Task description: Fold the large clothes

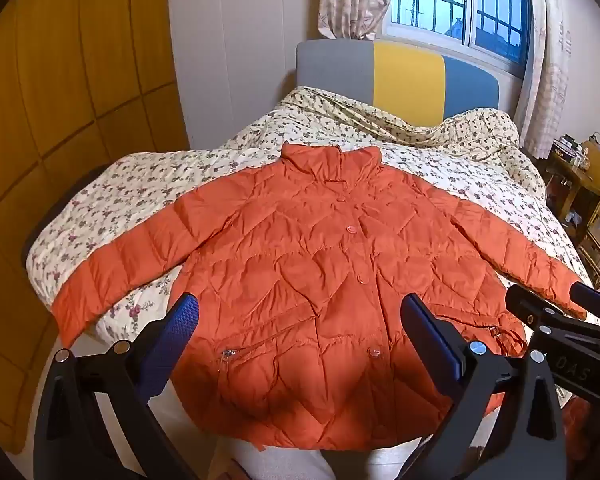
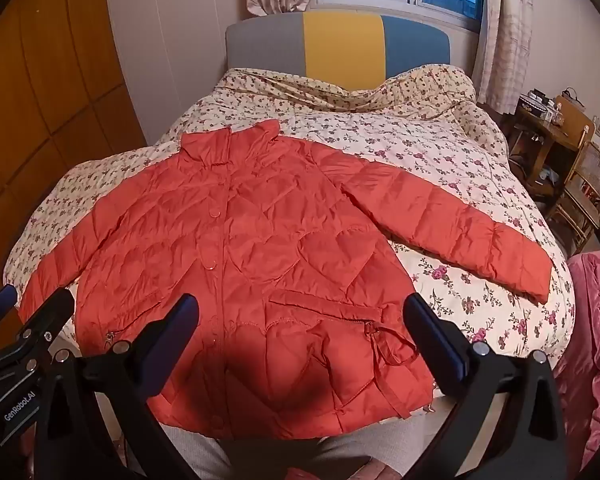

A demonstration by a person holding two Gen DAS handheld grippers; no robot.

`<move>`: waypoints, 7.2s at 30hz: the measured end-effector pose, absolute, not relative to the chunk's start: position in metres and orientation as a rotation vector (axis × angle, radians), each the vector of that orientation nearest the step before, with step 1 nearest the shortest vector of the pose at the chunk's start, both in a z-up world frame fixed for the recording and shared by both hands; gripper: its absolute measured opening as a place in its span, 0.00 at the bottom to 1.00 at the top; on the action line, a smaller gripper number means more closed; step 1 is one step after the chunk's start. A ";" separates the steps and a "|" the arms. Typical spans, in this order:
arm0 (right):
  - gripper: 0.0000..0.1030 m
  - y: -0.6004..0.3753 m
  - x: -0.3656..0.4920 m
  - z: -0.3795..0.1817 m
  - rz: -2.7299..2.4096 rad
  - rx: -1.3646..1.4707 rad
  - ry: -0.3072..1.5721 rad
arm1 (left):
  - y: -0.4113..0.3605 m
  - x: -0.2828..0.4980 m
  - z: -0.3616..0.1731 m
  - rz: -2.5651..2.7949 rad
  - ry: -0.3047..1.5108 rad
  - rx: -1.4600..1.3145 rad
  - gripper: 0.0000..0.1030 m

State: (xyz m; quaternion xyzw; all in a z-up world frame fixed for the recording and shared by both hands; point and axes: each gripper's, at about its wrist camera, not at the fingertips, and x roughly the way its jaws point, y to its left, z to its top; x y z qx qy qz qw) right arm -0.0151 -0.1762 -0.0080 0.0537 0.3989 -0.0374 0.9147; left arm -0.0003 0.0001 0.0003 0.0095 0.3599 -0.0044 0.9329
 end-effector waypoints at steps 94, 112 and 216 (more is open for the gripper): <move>0.98 -0.182 0.028 -0.046 -0.083 0.114 0.958 | 0.003 0.034 -0.028 -0.014 0.841 -0.011 0.97; 0.98 -0.297 0.089 -0.115 -0.186 0.403 0.945 | 0.012 0.090 -0.072 0.008 0.797 0.049 0.97; 0.43 -0.287 0.206 -0.134 -0.134 0.280 0.610 | 0.045 0.293 -0.153 -0.168 0.858 -0.320 0.13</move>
